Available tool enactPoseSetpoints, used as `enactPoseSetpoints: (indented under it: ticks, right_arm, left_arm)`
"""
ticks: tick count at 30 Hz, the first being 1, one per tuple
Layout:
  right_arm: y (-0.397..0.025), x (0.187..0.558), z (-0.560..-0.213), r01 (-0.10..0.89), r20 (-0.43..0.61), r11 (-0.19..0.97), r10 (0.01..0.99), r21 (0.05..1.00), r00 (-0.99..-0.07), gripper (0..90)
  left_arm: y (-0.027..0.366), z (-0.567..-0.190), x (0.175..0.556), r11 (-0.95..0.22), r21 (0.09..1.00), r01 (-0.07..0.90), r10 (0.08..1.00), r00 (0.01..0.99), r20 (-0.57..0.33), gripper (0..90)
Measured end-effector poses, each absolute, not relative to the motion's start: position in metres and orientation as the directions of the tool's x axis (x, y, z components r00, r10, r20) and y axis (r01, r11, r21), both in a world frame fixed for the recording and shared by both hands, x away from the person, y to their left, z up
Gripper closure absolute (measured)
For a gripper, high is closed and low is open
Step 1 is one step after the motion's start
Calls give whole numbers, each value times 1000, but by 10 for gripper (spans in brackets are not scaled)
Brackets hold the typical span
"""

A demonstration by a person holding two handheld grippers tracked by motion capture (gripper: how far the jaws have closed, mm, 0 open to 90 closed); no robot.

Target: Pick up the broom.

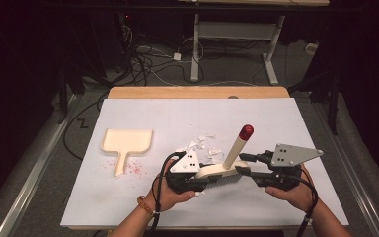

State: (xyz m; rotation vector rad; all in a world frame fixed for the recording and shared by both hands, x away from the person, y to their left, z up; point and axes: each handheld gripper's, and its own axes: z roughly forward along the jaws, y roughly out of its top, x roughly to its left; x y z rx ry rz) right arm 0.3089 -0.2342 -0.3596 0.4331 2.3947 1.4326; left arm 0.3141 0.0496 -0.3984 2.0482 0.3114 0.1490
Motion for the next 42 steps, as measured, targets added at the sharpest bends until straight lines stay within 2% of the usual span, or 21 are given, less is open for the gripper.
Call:
enactPoseSetpoints:
  ticks: [3,6,9,14,16,19,21,23,26,28,31,34,38,42]
  right_arm:
    - [-236,310,-369,97,-109,500,368,861,-923,506]
    - [-231,311,-374,73,-124,557,308,828,-943,458]
    - [-224,311,-380,71,-91,592,240,803,-966,458]
    - [-211,308,-392,44,-64,642,144,765,-988,521]
    - [-209,308,-394,24,-55,635,104,772,-993,602]
    - [-209,309,-395,40,-24,630,93,775,-995,625]
    - [-209,309,-394,28,-30,625,82,780,-996,661]
    - [-208,307,-393,40,-24,621,94,783,-995,676]
    - [-210,309,-393,49,-37,627,122,777,-992,677]
    - [-213,311,-393,49,-53,627,143,777,-988,677]
    - [-220,313,-391,75,-62,621,195,780,-979,677]
    - [-226,315,-387,92,-83,615,249,783,-965,677]
    - [-230,317,-383,101,-109,616,294,781,-950,677]
    - [-234,321,-384,128,-108,609,335,782,-936,677]
  left_arm:
    - [49,-399,314,-484,865,130,220,975,-24,651]
    - [48,-399,312,-503,858,106,176,984,-18,651]
    - [47,-399,309,-506,858,91,135,991,-25,651]
    - [43,-401,306,-513,856,61,54,998,-38,650]
    - [44,-402,306,-500,863,74,52,997,-56,650]
    - [45,-404,307,-481,872,87,46,996,-74,648]
    - [47,-404,310,-451,886,103,58,995,-86,612]
    - [48,-404,311,-454,885,100,91,994,-65,542]
    - [50,-402,309,-475,874,103,200,980,-7,413]
    - [53,-399,307,-491,865,102,279,959,45,274]
    - [62,-395,304,-499,863,82,348,930,113,215]
    - [79,-395,302,-508,858,76,405,900,160,192]
    - [106,-402,298,-564,819,104,512,822,248,204]
    - [134,-414,291,-577,805,139,583,760,287,209]
